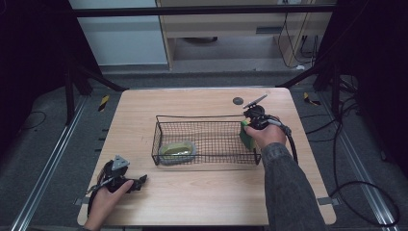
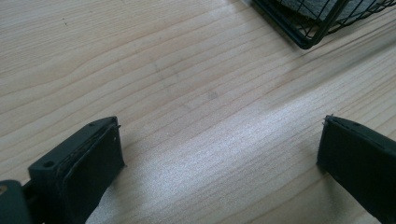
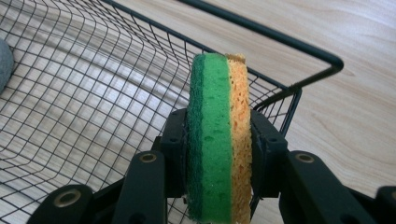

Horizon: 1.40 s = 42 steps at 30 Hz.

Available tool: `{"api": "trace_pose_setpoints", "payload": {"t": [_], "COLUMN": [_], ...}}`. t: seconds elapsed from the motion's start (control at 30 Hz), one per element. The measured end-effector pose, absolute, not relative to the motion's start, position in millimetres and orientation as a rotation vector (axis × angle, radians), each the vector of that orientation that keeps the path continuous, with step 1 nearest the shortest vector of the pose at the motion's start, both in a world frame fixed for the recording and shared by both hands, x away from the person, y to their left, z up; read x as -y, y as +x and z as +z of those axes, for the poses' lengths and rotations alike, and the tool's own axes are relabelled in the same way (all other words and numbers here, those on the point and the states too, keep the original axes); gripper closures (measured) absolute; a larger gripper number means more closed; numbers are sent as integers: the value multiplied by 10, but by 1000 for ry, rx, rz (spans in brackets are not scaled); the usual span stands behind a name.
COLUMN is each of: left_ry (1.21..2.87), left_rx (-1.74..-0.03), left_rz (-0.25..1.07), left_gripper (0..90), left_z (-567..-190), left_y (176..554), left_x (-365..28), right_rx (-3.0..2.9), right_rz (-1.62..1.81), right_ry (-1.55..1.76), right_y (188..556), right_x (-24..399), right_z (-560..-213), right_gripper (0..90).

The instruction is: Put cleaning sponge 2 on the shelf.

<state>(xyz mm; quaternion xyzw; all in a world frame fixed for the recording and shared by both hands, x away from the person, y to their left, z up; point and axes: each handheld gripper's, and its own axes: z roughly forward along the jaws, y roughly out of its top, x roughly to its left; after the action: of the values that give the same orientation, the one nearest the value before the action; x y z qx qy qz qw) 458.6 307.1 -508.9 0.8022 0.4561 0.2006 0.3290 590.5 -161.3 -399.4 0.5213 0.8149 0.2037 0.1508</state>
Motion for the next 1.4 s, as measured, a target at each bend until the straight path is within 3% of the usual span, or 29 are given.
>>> {"api": "trace_pose_setpoints", "payload": {"t": [0.6,1.4], "left_ry": [2099,2099], "left_rx": [-1194,-1194], "left_rz": [525,525], "left_gripper": [0,0], "left_z": [-5088,-5089], "left_y": [4586,4586], "left_x": [-3072,-3071], "right_rx": [-2338,-2371], "right_rz": [569,575], "right_ry": [1503,1492], "right_y": [5946,5824], "right_x": [1600,1547], "right_z": [-4020,-3973], "right_gripper": [629,524]}}
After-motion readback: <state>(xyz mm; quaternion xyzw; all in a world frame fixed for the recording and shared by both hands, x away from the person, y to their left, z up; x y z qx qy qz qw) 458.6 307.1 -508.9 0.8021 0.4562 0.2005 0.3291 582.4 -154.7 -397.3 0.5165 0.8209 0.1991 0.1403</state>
